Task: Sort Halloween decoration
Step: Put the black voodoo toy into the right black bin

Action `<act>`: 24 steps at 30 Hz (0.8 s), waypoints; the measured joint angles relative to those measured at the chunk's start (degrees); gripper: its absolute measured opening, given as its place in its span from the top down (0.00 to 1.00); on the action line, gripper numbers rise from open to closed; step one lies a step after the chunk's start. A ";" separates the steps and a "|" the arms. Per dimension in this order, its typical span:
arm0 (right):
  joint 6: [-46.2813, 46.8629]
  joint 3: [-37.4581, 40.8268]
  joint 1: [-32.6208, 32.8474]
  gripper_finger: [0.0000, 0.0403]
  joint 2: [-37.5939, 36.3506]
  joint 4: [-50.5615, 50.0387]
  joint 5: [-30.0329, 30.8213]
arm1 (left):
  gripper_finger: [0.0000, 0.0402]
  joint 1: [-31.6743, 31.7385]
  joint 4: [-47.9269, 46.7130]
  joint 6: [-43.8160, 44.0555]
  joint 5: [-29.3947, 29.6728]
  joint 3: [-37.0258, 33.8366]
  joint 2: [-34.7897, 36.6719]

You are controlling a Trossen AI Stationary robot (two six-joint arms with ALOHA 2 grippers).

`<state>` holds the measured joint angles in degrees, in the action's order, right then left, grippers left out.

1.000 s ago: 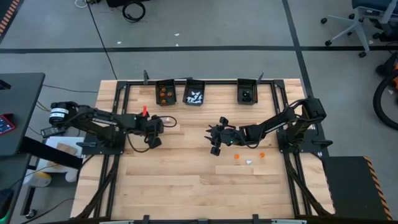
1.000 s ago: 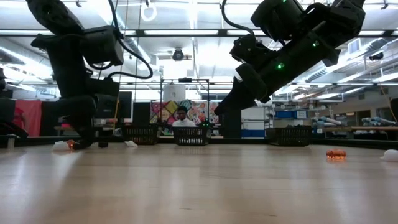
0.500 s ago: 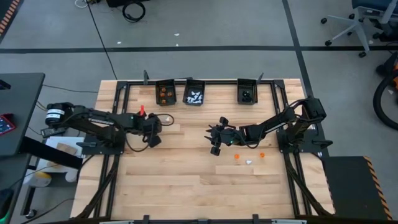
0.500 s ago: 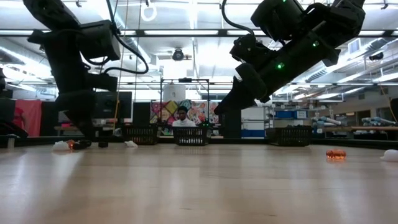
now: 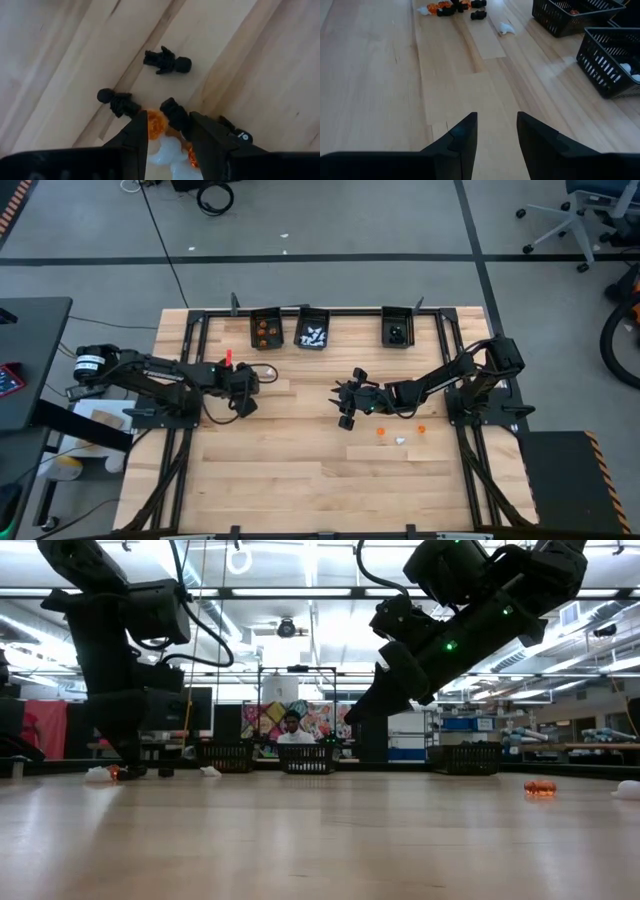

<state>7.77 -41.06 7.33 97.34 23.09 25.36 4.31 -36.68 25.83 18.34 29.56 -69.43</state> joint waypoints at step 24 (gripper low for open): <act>-0.24 0.00 0.01 0.65 0.00 -0.07 -0.02 | 0.98 0.01 2.24 -3.43 -3.07 0.01 -4.02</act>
<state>7.53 -41.06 7.35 97.34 23.03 25.34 4.32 -34.44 22.40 15.27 29.57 -73.45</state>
